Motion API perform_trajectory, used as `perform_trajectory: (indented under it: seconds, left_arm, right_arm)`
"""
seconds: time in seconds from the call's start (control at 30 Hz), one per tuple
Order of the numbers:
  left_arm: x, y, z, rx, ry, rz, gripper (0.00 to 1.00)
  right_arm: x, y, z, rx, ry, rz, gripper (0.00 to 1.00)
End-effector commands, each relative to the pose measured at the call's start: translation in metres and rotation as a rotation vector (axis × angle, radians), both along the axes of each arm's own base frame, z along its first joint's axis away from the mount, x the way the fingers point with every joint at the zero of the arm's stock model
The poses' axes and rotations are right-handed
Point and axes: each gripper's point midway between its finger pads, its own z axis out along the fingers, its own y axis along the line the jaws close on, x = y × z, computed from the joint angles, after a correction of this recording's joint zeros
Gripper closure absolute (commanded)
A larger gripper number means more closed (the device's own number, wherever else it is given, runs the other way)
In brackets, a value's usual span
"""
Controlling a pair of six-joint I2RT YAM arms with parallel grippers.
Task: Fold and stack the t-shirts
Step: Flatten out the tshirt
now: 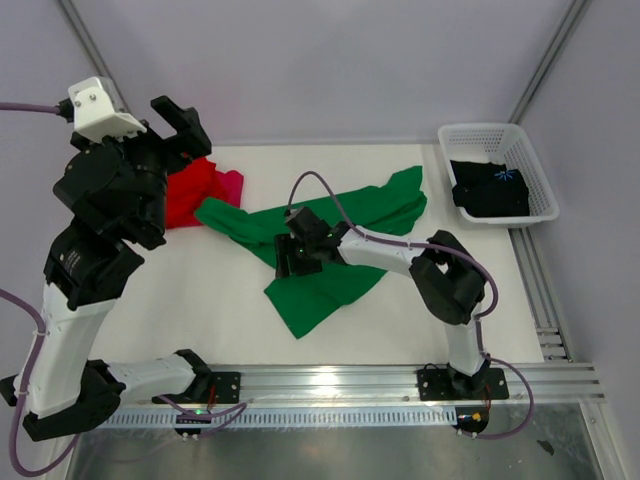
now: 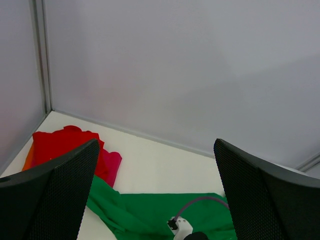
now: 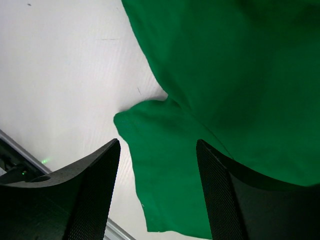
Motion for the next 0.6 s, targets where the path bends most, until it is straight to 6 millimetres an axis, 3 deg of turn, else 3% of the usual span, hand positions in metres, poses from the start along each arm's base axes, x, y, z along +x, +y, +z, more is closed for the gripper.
perform_trajectory:
  seconds: [0.0,0.57]
  left_arm:
    - [-0.009,0.013,0.013,-0.031,-0.04,0.027,0.01]
    - [-0.005,0.008,0.013,-0.034,-0.04,0.017,0.01]
  right_arm:
    - [0.005,0.003,0.004,-0.002,-0.033,0.023,0.33]
    - [-0.018,-0.025,-0.043,-0.14,0.084,0.019,0.33]
